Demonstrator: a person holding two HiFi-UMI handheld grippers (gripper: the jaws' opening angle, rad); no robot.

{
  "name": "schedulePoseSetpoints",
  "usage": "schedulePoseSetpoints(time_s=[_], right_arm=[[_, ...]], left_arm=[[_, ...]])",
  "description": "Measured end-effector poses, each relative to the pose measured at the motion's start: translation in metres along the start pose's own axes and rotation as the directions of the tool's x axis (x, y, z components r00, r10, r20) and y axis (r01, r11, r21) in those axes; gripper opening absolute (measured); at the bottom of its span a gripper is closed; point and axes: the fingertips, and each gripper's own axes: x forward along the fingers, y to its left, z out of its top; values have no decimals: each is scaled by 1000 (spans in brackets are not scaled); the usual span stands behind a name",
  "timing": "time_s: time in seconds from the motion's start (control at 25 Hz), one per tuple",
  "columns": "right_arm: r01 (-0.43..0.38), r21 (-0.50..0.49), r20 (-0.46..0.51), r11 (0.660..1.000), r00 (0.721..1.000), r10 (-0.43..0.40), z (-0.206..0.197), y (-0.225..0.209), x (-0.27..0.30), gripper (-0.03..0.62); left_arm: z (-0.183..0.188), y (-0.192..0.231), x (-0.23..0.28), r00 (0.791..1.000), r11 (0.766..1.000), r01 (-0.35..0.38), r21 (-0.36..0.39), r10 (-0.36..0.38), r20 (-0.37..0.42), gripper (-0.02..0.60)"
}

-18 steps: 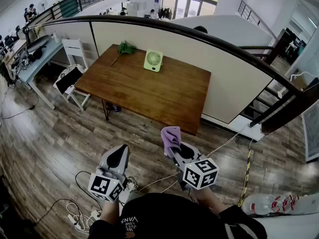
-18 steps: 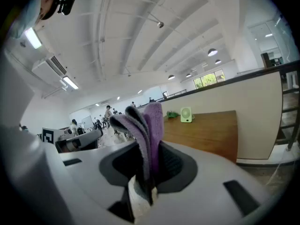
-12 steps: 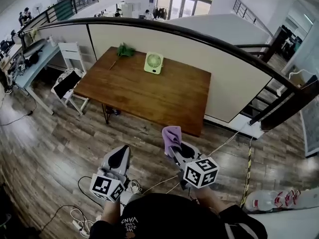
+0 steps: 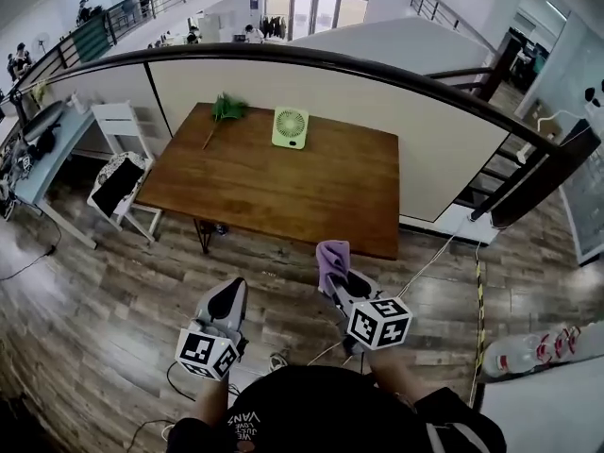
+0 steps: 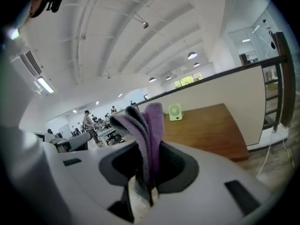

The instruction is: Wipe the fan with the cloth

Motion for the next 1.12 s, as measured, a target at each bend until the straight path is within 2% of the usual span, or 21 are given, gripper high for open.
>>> schedulePoseSetpoints(time_s=[0.16,0.48,0.72,1.12], right_arm=[[59,33,-6,998,998,-59,-9,3,16,107],[116,51,-65,992,992,-112,-20,-12,45,107],[88,48,-104,995,991,-83,-3,-36,94,107],[22,5,-148,1000,989,-21,43,-89,169,107]], left_arm=[[-8,25,7,998,999,52,0,-52,-20,12],[-37,55,36,994,994,92,-58,-95,-50,12],[-45,82,76,995,993,59,-101,-66,-72,12],[-31,116,166,997,997,25,-77,-31,-76,12]])
